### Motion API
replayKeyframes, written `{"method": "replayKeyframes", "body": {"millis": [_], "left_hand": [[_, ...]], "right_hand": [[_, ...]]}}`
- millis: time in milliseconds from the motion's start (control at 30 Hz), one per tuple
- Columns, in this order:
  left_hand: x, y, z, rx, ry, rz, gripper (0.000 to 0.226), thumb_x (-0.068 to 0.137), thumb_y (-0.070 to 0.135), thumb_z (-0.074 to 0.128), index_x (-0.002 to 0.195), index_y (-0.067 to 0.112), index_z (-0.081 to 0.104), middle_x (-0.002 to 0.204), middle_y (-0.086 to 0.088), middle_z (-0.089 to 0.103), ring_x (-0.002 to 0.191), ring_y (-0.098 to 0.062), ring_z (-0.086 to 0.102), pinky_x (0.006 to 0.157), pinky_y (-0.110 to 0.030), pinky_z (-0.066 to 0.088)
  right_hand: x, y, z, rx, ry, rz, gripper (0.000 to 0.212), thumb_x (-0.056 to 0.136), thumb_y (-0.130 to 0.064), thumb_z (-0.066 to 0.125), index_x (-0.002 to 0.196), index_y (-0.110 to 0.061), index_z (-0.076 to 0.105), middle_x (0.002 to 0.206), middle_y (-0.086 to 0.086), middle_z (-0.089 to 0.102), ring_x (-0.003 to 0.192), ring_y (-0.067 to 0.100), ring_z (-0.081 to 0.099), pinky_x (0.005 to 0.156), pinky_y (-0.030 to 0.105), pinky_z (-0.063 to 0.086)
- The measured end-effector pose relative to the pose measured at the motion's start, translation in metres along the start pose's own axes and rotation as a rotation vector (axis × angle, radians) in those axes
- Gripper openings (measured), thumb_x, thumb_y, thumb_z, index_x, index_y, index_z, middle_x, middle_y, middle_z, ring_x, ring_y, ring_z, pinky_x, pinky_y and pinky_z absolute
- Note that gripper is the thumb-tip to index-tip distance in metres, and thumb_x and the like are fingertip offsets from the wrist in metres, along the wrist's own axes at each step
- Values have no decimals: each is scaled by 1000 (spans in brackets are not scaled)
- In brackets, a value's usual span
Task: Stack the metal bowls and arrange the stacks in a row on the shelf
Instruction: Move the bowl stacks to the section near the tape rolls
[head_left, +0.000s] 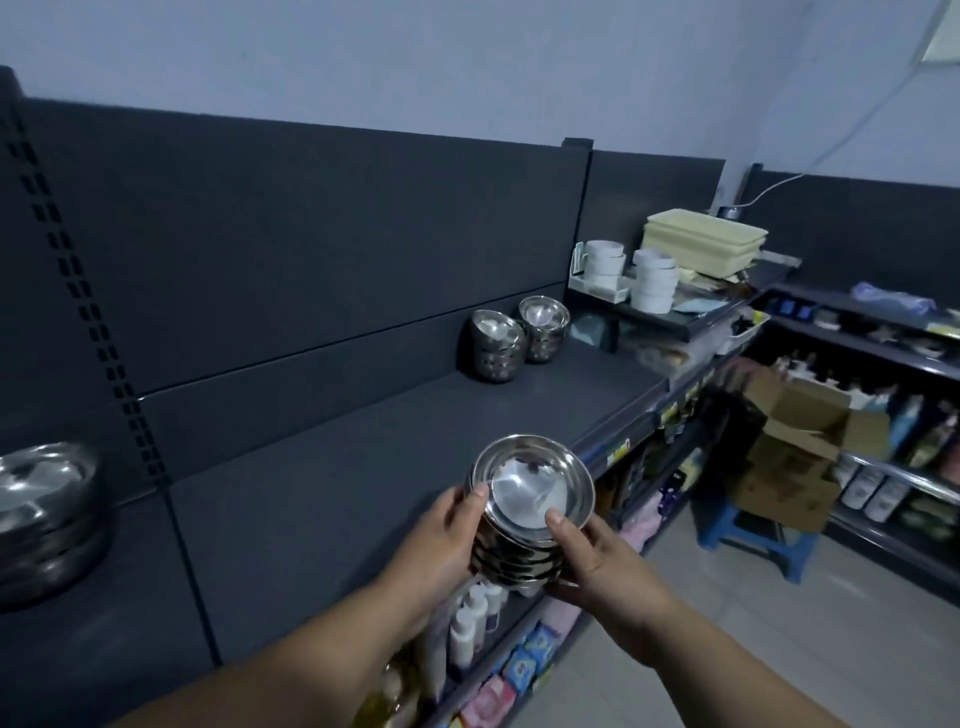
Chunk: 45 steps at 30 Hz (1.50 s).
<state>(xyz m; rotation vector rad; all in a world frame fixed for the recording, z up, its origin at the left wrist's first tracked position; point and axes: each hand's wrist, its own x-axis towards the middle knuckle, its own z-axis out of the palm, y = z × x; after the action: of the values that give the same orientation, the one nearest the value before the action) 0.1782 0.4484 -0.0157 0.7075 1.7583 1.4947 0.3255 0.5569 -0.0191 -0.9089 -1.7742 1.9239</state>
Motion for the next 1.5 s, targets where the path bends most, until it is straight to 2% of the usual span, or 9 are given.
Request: {"method": "replayKeyframes", "body": {"millis": [167,367,467,600,900,1100,1233,1367,1500], "left_hand": [[89,31,-22,-59,-56,5,31,94,55,42,116,36,54,103,19,65,92,2,62,68,-21,52],[173,39,-11,-100,-78,-16,71,85,65,49,145,30,35,127,10,57,110,-8,58,94,-33,51],[208,41,3,-109,-102,-14,65,86,64,50,142,34,37,118,17,61,108,-3,59,96,-33,50],[258,42,31,-125,-129,-49,56,88,60,52,138,36,43,124,13,64,113,-6,61,99,-31,48],[371,56,130,-242,44,-105,29,92,45,56,121,37,59,119,8,69,110,-11,65,83,-26,51],[412,62,167,-268,211,-130,39,91,40,59,128,30,55,119,11,68,108,-6,63,80,-26,50],[428,67,176,-276,293,-125,39,91,35,61,129,29,54,117,11,68,103,-2,64,75,-21,49],[436,68,184,-273,349,-115,35,91,30,61,126,31,54,116,13,68,97,3,65,73,-17,50],[439,65,188,-268,393,-122,37,91,30,62,127,30,52,119,10,65,104,-1,62,79,-21,49]], "right_hand": [[82,-35,6,34,41,-4,66,67,-61,69,123,-28,58,118,-1,72,106,16,70,95,41,55],[161,-53,-20,70,104,-4,64,67,-61,68,121,-27,59,114,1,73,105,19,71,96,43,55],[195,-54,-42,69,96,7,61,72,-61,68,122,-28,59,114,2,74,103,21,72,95,42,56],[244,-59,-81,79,92,28,35,91,-45,61,120,-26,61,110,2,75,99,19,73,89,37,58],[361,-81,-201,70,-49,75,30,94,-39,61,120,-25,64,107,0,77,98,17,73,79,30,58],[428,-83,-240,27,-127,142,33,91,-46,62,120,-31,64,109,-7,76,106,16,70,92,37,54],[452,-85,-248,62,-158,161,21,94,-40,60,113,-33,65,104,-10,76,98,7,69,77,26,52],[467,-84,-252,80,-191,144,25,94,-37,61,117,-30,63,103,-5,77,97,13,72,74,28,54],[471,-80,-253,98,-195,139,35,88,-38,67,122,-30,62,107,-2,76,102,19,72,95,42,55]]}}
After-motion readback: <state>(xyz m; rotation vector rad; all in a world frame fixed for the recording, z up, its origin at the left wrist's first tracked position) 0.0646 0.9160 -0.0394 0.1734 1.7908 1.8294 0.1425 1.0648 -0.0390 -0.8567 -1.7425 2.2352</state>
